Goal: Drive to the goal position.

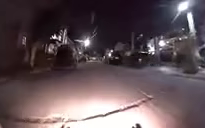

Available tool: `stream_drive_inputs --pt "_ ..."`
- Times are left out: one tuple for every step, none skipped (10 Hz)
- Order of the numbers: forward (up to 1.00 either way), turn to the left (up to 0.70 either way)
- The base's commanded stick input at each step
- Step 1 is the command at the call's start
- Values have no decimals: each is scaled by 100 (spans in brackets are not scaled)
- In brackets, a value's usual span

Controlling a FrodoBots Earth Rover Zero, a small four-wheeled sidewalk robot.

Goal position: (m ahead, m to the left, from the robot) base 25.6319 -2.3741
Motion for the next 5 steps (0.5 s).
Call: stream_drive_inputs --pt "85 0" --pt "85 0" --pt "85 0" --pt "85 0" --pt "85 0"
